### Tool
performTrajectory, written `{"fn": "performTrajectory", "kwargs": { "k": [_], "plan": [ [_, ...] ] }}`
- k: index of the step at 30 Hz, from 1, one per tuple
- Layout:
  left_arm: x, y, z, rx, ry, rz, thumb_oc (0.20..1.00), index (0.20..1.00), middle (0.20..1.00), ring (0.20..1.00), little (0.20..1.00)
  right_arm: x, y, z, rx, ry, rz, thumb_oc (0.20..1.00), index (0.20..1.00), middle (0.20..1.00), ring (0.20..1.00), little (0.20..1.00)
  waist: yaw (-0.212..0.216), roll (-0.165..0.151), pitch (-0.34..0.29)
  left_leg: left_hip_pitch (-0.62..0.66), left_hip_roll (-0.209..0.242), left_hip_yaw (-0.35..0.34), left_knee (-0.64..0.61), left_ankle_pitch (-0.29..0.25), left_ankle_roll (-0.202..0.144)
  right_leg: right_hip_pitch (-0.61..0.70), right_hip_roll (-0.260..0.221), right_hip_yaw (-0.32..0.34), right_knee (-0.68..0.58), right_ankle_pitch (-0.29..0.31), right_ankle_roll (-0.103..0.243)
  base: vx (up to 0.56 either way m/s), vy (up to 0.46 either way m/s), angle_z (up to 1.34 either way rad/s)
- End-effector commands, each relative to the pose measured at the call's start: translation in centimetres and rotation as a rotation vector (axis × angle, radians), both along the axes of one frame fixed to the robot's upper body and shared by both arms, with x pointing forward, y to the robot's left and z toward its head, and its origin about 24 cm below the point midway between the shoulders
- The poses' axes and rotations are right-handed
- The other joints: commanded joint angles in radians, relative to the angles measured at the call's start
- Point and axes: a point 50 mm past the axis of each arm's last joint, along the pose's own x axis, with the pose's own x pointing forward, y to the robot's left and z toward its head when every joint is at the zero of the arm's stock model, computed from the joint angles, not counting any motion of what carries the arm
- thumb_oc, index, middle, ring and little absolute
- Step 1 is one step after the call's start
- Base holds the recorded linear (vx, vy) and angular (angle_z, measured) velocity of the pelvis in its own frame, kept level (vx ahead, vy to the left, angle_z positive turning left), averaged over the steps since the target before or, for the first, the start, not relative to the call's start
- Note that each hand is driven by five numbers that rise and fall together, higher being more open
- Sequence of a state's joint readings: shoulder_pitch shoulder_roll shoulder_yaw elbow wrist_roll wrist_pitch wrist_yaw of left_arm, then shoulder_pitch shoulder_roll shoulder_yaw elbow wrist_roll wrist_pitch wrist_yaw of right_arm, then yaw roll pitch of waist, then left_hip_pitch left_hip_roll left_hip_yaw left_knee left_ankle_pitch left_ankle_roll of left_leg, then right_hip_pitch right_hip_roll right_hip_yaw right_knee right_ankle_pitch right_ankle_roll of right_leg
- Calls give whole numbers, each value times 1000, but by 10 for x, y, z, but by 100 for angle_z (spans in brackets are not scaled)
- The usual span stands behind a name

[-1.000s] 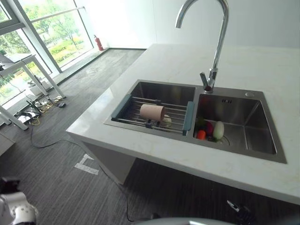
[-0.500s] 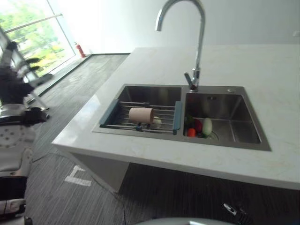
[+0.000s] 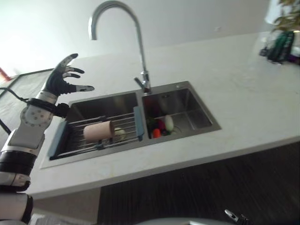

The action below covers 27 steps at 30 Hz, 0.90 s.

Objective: Place the dishes in the dishwasher.

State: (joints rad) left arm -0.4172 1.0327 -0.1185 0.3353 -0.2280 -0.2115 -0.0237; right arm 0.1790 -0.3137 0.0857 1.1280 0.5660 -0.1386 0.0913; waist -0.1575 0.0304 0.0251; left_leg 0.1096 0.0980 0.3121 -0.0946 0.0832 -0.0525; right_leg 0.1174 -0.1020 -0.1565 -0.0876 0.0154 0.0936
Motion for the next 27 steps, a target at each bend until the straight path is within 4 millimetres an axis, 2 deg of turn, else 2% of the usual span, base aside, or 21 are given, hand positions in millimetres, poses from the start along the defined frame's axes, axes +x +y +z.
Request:
{"fn": "performTrajectory", "kwargs": {
  "k": [1,6,10,14,15,20,23,27],
  "plan": [
    [4,15,37,110,-108,98,1000,1000,1000,1000,1000,16,-6,5,-28,-48,12,1000,1000,1000,1000,1000,12,7,33,61,-18,8,7,-145,2,-32,-31,-18,0,12,94,20,-39,-32],
    [9,13,16,196,-10,88,1000,1000,1000,1000,1000,8,-23,10,-69,-33,-11,1000,1000,1000,1000,1000,-15,10,61,52,-9,30,7,-137,0,-57,-27,8,0,21,95,17,-12,-22],
    [15,5,11,206,27,50,1000,1000,1000,1000,1000,18,-35,16,-85,-64,-36,1000,1000,1000,1000,1000,-11,12,108,10,-8,20,7,-117,-3,-96,-25,20,0,31,86,-58,20,-13],
    [20,1,10,210,47,32,1000,1000,1000,1000,1000,28,-37,19,-87,-94,-56,1000,1000,1000,1000,1000,2,10,146,-30,-9,-4,7,-101,-3,-127,-26,21,0,39,78,-85,8,1],
    [22,0,10,208,48,30,1000,1000,1000,1000,1000,34,-37,20,-92,-108,-67,1000,1000,1000,1000,1000,9,8,172,-54,-9,-26,7,-93,-4,-144,-24,22,0,42,73,-110,0,5],
    [26,2,3,169,88,51,1000,1000,1000,1000,1000,42,-40,23,-93,-138,-74,1000,1000,1000,1000,1000,23,7,203,-79,-7,-61,7,-80,-10,-154,-22,6,0,42,65,-66,13,19],
    [27,-1,-2,217,94,50,1000,1000,1000,1000,1000,50,-38,26,-89,-158,-59,1000,1000,1000,1000,1000,32,3,217,-100,-2,-79,7,-69,-16,-163,-23,-9,0,42,62,-66,35,19],
    [29,6,5,274,79,96,1000,1000,1000,1000,1000,55,-39,27,-88,-166,-59,1000,1000,1000,1000,1000,42,-1,232,-123,3,-93,7,-61,-24,-178,-18,-29,0,43,58,-107,39,30]
  ]
}}
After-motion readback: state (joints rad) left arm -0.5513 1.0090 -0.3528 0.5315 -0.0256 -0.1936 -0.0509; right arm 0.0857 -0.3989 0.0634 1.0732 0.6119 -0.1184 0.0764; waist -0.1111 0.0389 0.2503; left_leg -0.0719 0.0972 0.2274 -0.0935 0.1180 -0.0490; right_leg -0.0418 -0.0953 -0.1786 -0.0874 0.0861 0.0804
